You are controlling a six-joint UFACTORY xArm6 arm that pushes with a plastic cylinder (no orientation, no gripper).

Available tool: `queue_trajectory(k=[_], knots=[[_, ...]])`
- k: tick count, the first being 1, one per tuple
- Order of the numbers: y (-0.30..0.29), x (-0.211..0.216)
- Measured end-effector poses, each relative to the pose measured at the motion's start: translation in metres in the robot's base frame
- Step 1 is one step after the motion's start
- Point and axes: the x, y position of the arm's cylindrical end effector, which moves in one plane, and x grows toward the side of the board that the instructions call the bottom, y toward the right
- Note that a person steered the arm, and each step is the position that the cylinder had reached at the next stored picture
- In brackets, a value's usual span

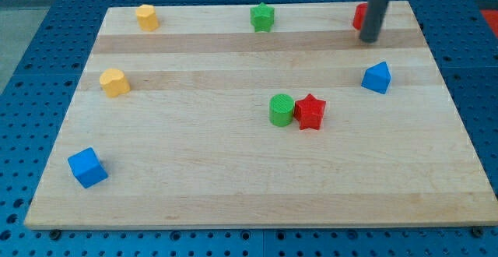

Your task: Place the red circle vertically to the red star

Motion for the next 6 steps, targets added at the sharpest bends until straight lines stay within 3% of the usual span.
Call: queue_trajectory(k=[1,3,6], knots=[[0.036,-0.021],[0.026,-0.068],[-0.033,-0.055]])
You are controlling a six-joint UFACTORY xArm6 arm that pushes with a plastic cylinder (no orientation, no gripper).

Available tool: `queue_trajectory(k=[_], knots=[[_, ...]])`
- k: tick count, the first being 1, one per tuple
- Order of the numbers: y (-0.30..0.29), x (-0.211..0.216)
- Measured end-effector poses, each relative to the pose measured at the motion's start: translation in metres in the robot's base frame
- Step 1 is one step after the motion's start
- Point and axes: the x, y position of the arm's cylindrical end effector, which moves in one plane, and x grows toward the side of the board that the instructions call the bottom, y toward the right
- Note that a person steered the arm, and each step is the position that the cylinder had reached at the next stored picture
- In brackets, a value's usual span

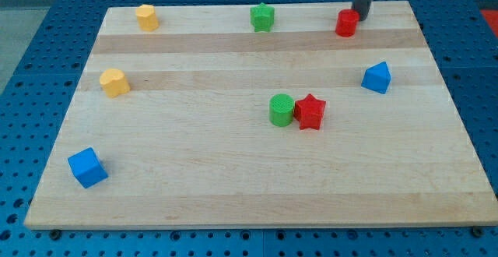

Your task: Place the red circle vertically to the red star

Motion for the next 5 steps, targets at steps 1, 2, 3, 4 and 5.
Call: queue_trajectory(k=[1,2,3,4,5], knots=[[-0.026,0.013],[-0.044,0.033],[-0.068,0.057],[-0.101,0.066],[-0.127,0.068]])
